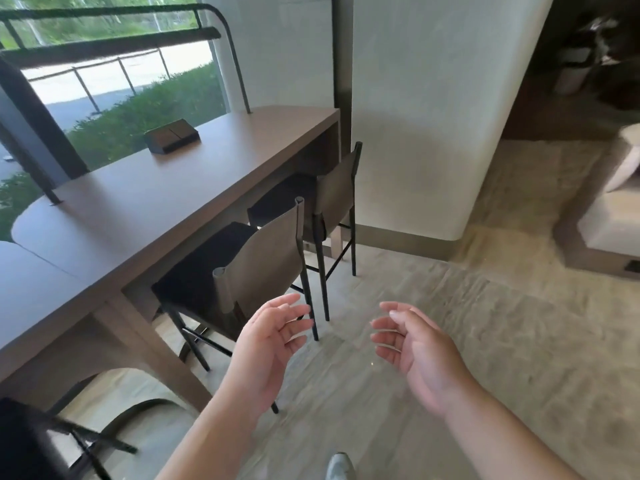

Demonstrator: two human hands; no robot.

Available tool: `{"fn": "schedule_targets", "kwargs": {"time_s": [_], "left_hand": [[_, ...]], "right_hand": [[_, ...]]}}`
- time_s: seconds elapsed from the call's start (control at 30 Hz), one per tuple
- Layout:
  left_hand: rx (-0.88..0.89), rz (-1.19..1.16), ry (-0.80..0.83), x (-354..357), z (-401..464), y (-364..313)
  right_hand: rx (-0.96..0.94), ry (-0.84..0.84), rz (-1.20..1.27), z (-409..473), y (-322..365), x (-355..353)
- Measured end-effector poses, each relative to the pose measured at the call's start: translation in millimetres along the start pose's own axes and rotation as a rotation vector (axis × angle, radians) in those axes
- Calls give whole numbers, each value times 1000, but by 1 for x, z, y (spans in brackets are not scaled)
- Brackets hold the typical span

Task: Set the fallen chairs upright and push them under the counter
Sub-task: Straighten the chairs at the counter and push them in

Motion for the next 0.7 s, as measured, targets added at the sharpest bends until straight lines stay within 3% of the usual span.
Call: {"fn": "schedule_targets", "kwargs": {"time_s": [0.37,0.7], "left_hand": [[-34,-17,29,26,205,-53],[-28,15,-101,10,302,-69]], "right_hand": [[-20,-65,-68,192,70,32],[35,2,-139,322,84,63]]}}
Point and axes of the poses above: each hand's wrist, its own z-axis towards the middle knuckle, its own x-axis out of the palm, y = z × x, the point moved 7 cm from there along z, towards the middle knuckle, and after that the axes turned 7 degrees about z, right-handed, at the moved point
